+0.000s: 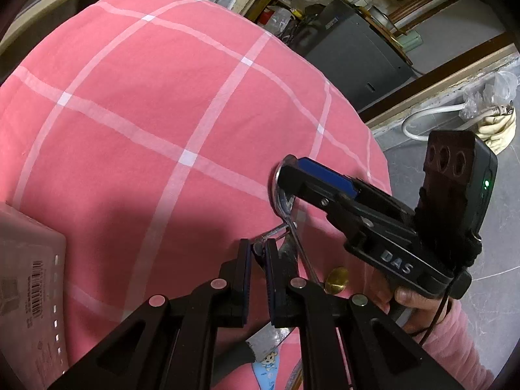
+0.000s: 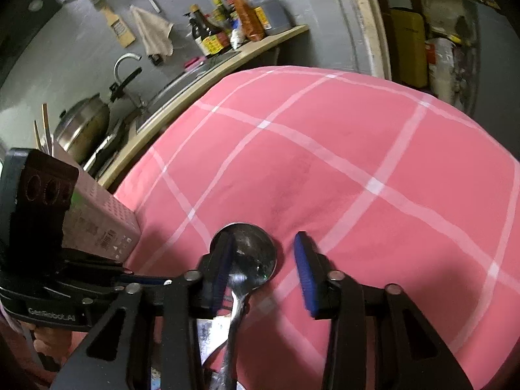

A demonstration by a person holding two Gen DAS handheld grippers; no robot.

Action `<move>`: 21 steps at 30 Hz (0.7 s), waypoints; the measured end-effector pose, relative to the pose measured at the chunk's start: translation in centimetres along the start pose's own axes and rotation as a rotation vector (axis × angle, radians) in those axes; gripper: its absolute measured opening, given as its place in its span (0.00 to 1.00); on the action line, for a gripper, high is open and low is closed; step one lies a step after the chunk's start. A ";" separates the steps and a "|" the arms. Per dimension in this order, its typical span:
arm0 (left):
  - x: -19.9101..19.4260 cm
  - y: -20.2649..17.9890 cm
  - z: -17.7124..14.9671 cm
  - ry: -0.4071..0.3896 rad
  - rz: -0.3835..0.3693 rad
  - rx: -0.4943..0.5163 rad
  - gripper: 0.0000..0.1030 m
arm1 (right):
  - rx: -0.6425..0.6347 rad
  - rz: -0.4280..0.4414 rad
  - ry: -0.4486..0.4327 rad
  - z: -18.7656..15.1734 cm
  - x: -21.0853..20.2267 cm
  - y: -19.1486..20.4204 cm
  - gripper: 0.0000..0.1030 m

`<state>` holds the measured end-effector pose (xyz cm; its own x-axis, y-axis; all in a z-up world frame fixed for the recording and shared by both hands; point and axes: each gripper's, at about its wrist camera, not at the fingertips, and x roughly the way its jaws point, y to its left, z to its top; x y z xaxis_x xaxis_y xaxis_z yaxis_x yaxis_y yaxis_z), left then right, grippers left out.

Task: Organize utensils
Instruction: 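Grasp a metal spoon with the left tool while the right tool grasps another spoon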

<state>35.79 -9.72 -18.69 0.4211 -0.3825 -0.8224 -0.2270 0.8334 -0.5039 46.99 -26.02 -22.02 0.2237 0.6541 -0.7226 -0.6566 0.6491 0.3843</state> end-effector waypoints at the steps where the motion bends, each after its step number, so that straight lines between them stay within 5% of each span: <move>1: 0.0 0.0 0.0 0.000 -0.001 0.000 0.08 | -0.003 0.001 0.003 -0.1 0.0 -0.1 0.14; 13: 0.1 0.0 0.2 0.011 -0.012 0.009 0.08 | 0.082 0.041 -0.049 -1.3 -2.2 -0.7 0.02; 21: -1.4 -1.6 -0.2 0.004 -0.010 0.075 0.07 | 0.184 -0.114 -0.189 -3.5 -7.6 0.1 0.02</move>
<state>35.40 -10.58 -16.84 0.4197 -0.3923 -0.8185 -0.1562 0.8571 -0.4909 42.73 -32.28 -18.53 0.4304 0.6221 -0.6540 -0.4812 0.7712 0.4169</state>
